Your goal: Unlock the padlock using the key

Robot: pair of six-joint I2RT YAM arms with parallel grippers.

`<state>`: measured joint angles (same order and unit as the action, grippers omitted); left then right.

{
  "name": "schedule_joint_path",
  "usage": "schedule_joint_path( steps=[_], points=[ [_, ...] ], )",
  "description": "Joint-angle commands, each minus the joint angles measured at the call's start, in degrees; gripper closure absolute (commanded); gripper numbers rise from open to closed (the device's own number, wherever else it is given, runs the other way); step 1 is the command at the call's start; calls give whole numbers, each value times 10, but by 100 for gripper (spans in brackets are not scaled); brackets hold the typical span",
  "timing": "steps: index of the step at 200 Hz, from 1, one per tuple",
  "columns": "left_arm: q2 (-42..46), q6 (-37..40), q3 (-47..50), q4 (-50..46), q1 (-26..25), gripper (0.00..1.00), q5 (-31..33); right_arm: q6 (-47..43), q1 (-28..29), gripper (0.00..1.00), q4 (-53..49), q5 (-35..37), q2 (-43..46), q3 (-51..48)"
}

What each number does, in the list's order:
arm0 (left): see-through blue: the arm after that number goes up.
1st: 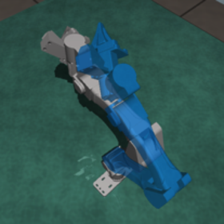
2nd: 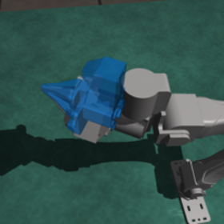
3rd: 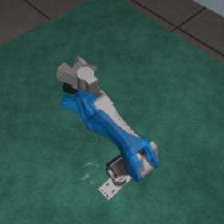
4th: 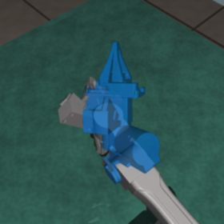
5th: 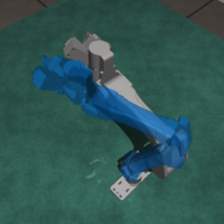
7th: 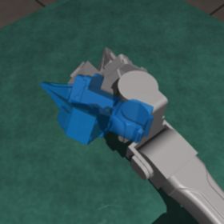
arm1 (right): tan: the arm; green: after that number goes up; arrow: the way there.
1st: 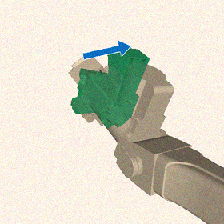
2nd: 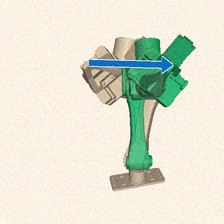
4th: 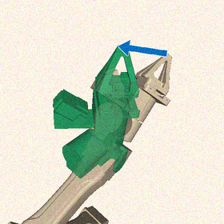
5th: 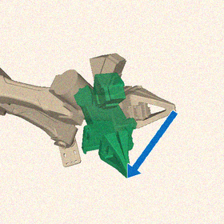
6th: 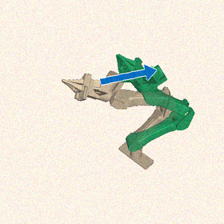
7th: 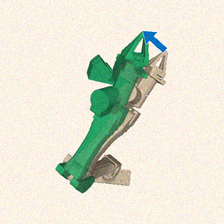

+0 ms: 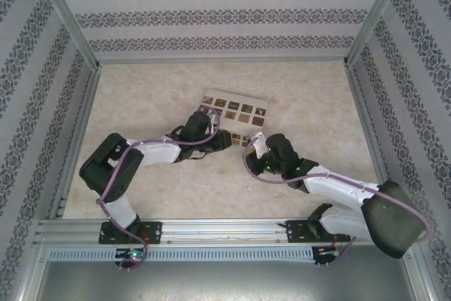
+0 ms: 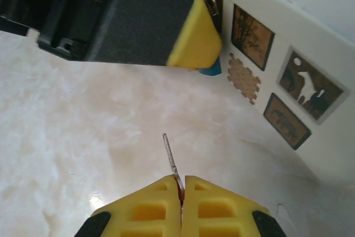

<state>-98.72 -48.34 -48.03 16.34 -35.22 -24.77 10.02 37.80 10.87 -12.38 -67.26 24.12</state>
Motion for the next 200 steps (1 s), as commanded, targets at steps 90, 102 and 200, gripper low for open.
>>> schedule_joint_path(
  steps=[90,102,200],
  points=[
    [29,-37,-22,-5,-6,75,-33,-27,37,100,181,88,-132,-11],
    [29,-38,-23,-4,-6,75,-34,-30,37,100,191,85,-148,-8],
    [23,-47,-22,4,-7,75,-40,-12,35,100,282,75,-234,8]
  ],
)
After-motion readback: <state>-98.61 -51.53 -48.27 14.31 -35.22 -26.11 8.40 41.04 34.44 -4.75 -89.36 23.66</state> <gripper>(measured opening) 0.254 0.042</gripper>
